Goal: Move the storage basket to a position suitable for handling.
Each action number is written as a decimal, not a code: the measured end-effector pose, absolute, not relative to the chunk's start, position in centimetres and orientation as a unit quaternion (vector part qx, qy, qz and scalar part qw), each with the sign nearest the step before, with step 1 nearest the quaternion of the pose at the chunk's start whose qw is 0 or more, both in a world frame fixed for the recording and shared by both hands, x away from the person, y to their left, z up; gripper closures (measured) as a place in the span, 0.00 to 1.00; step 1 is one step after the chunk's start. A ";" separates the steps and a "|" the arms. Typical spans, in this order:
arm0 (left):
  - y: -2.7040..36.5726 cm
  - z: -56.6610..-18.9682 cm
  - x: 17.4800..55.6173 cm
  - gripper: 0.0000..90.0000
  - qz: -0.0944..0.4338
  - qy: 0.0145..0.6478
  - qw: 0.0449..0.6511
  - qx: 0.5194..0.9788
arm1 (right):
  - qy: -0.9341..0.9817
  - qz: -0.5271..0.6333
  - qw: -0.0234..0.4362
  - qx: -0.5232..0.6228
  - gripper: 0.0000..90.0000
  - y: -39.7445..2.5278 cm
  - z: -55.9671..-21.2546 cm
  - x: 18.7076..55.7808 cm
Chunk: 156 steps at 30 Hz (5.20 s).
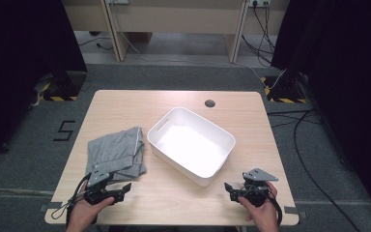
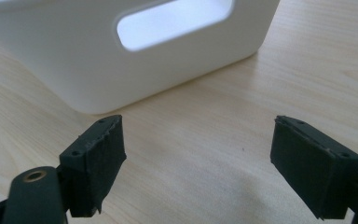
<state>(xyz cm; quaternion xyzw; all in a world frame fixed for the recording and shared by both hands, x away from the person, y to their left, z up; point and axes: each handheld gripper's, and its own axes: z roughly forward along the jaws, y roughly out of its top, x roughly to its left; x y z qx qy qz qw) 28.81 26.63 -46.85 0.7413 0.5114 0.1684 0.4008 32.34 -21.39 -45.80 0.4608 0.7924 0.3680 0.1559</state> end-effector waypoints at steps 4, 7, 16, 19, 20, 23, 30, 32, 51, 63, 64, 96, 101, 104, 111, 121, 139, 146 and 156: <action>26.2 -46.4 29.3 0.19 0.168 0.508 0.408 0.740 | 0.790 0.374 0.158 0.460 0.22 -21.4 -45.2 32.4; 25.8 -45.8 30.0 0.19 0.167 0.506 0.415 0.737 | 0.784 0.383 0.160 0.463 0.23 -21.4 -44.4 32.5; 24.9 -44.1 32.1 0.19 0.159 0.500 0.432 0.733 | 0.774 0.407 0.163 0.456 0.25 -21.4 -42.0 33.2; 24.6 -43.6 32.7 0.19 0.160 0.498 0.435 0.732 | 0.770 0.420 0.163 0.452 0.25 -21.3 -41.1 33.7; 24.5 -43.4 32.9 0.19 0.160 0.497 0.436 0.733 | 0.770 0.419 0.168 0.451 0.25 -21.2 -40.8 33.8; 24.2 -42.9 33.5 0.19 0.160 0.495 0.437 0.734 | 0.770 0.422 0.169 0.449 0.25 -20.5 -40.1 34.4; 23.5 -42.2 34.9 0.19 0.156 0.490 0.441 0.736 | 0.769 0.424 0.171 0.447 0.26 -19.0 -39.5 36.3; 23.3 -41.8 35.3 0.19 0.158 0.487 0.442 0.736 | 0.767 0.422 0.172 0.451 0.27 -18.7 -39.6 36.9; 20.3 -40.9 39.4 0.27 0.148 0.481 0.444 0.741 | 0.765 0.366 0.177 0.499 0.37 -18.3 -42.2 41.4; 19.3 -41.1 39.9 0.31 0.138 0.477 0.444 0.746 | 0.782 0.341 0.203 0.481 0.72 -18.4 -42.4 44.5; 19.3 -41.1 39.9 0.31 0.137 0.478 0.444 0.745 | 0.781 0.343 0.198 0.483 0.76 -18.5 -42.4 44.8; 19.6 -42.9 42.9 0.42 0.134 0.512 0.420 0.737 | 0.777 0.350 0.111 0.511 0.44 -17.5 -41.9 42.6; 19.3 -42.8 41.9 0.40 0.129 0.507 0.415 0.744 | 0.783 0.336 0.129 0.508 0.48 -17.2 -41.9 43.0; 19.0 -42.9 40.8 0.43 0.126 0.494 0.414 0.754 | 0.786 0.327 0.143 0.504 0.50 -16.9 -42.0 44.1; 18.8 -43.5 41.0 0.50 0.136 0.499 0.410 0.751 | 0.799 0.319 0.155 0.486 0.66 -16.7 -41.8 46.6; 17.9 -43.4 43.8 0.54 0.154 0.513 0.392 0.748 | 0.790 0.318 0.161 0.499 0.69 -16.7 -41.8 47.9; 17.8 -43.3 45.2 0.54 0.159 0.525 0.385 0.743 | 0.786 0.328 0.172 0.496 0.70 -16.7 -42.1 49.3; 19.1 -42.8 44.7 0.42 0.116 0.523 0.436 0.724 | 0.766 0.359 0.165 0.506 0.50 -17.1 -41.8 49.0; 21.4 -41.5 41.3 0.36 0.114 0.507 0.469 0.714 | 0.762 0.406 0.163 0.477 0.38 -17.7 -39.2 44.5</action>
